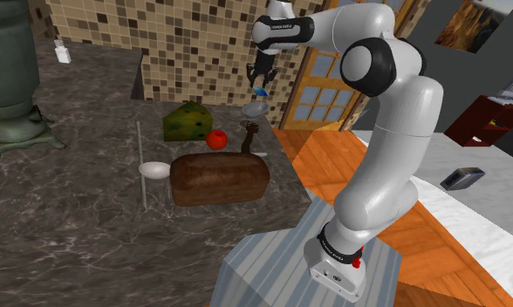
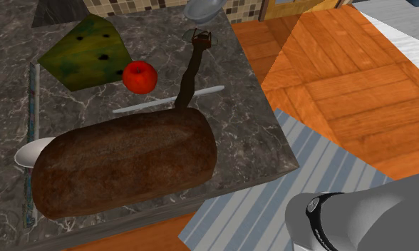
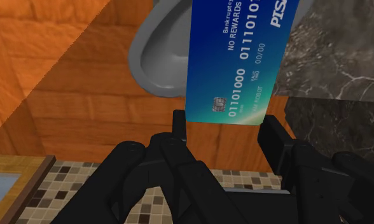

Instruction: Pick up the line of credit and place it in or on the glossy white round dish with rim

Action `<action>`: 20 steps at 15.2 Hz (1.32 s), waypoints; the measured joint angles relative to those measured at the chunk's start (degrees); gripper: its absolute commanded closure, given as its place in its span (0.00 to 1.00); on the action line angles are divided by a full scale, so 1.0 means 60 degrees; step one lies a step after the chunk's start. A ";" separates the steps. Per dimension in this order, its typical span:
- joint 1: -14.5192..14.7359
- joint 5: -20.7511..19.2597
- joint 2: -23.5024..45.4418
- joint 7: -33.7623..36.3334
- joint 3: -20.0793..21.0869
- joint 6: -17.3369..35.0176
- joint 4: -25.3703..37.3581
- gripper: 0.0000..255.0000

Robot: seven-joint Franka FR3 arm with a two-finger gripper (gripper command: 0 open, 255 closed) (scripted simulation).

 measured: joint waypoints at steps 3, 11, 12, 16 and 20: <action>-0.0017 -0.0003 0.0155 -0.0011 -0.0009 0.0253 -0.0100 1.00; -0.0023 -0.0035 0.0441 0.0039 -0.0021 0.1126 -0.0688 1.00; -0.0007 -0.0047 0.0473 0.0071 -0.0019 0.1245 -0.0776 1.00; -0.0011 -0.0063 0.0637 0.0092 -0.0026 0.1630 -0.1000 1.00; -0.0013 -0.0064 0.0636 0.0092 -0.0027 0.1673 -0.1038 1.00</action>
